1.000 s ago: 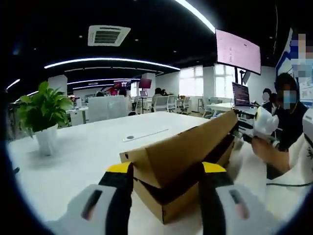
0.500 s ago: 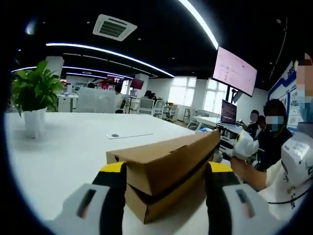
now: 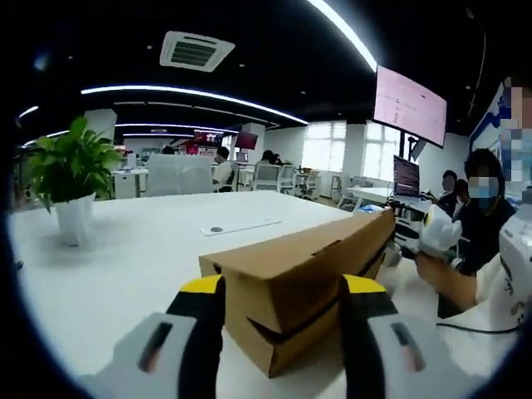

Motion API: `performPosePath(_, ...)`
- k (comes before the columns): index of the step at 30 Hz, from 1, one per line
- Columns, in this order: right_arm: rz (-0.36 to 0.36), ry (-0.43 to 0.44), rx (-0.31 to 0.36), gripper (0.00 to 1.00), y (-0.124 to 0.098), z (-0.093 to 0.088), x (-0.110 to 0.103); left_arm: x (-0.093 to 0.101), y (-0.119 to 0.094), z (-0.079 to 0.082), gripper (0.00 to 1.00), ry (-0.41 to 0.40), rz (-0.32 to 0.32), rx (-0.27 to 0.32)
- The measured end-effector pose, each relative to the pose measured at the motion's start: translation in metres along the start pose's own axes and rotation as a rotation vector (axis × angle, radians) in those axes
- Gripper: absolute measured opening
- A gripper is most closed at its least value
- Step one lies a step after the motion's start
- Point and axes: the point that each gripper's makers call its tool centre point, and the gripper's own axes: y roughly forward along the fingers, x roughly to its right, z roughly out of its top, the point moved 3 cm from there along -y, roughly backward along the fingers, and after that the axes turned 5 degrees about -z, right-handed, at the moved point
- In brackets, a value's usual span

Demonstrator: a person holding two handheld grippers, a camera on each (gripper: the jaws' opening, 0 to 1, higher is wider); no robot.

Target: Operate the shoe box by opening the lid, removing the specified soft item, and placing it in the target area until the item is outside and the box remains undamaged.

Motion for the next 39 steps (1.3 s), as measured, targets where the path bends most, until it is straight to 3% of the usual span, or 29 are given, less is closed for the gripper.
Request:
performPosePath(5,0.005,0.002,-0.003,0.04,0.000,0.000,0.000,-0.004,-0.003,0.001,0.61,-0.028,0.000,0.023)
performPosePath(9,0.006,0.003,-0.005,0.04,0.001,-0.001,0.000,0.007,-0.003,0.009,0.57,-0.106,-0.086,0.073)
performPosePath(15,0.007,0.000,-0.009,0.04,0.001,-0.002,-0.001,0.002,-0.002,0.007,0.49,-0.041,-0.016,0.052)
performPosePath(39,0.047,0.008,-0.014,0.06,0.002,-0.002,-0.002,-0.001,-0.002,0.007,0.48,-0.052,0.004,0.047)
